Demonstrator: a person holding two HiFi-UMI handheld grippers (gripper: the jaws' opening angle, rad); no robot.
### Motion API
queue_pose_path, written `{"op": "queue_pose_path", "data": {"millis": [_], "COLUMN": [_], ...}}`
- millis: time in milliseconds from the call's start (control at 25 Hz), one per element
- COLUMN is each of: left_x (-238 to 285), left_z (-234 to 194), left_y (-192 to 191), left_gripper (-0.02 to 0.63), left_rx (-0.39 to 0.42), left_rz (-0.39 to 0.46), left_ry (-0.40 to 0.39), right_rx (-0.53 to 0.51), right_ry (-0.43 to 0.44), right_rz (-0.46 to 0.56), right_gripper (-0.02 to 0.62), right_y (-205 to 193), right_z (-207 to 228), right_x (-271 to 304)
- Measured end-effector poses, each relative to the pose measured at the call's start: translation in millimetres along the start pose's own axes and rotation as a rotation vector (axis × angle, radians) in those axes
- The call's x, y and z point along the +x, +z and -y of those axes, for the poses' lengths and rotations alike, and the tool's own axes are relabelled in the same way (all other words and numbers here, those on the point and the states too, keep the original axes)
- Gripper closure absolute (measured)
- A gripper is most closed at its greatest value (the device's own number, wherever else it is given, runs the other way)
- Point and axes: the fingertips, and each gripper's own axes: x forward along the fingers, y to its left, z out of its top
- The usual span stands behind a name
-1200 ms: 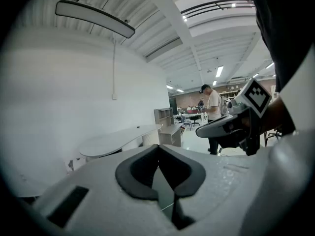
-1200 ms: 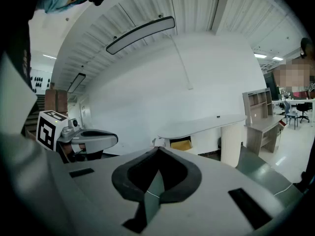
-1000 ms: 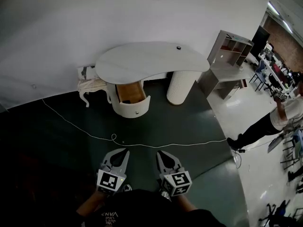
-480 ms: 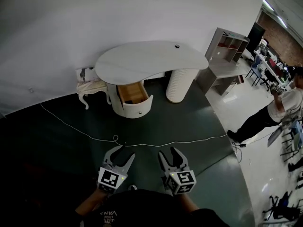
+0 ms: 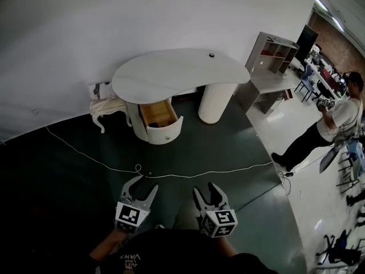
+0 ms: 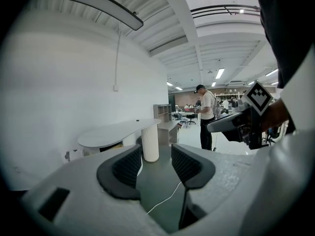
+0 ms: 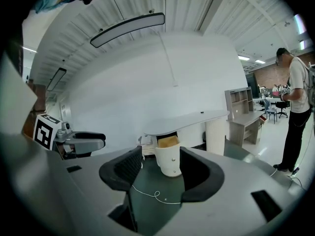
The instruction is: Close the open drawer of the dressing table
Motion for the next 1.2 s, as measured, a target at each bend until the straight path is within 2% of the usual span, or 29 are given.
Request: {"op": "queue_pose_path", "data": {"millis": [120, 320, 600, 760, 1040, 1200], "left_x": [21, 72, 158, 202, 259, 283], "left_z": [-8, -31, -42, -47, -64, -80], "left_y": [1, 9, -9, -13, -32, -57], "left_gripper": [0.42, 0.42, 0.42, 0.42, 0.42, 0.42], "left_rx": [-0.018, -0.046, -0.12, -0.167, -0.224, -0.236], "left_rz": [-0.005, 0.004, -0.055, -0.117, -0.185, -0.241], "left_ry": [0.018, 0.11, 0.231, 0.288, 0.394, 0.423], "right_rx": [-0.002, -0.027, -0.079, -0.117, -0.186, -0.189], "right_ry": [0.021, 0.091, 0.169, 0.239, 0.393, 0.43], "right_rz": [-0.008, -0.034, -0.081, -0.13, -0.185, -0.201], "right_gripper": [0.368, 0.368, 0.368, 0.368, 0.368, 0.368], "right_y": [4, 17, 36, 44, 60, 61], "right_z": [12, 47, 119, 151, 176, 181], "right_x": [19, 63, 114, 148, 197, 222]}}
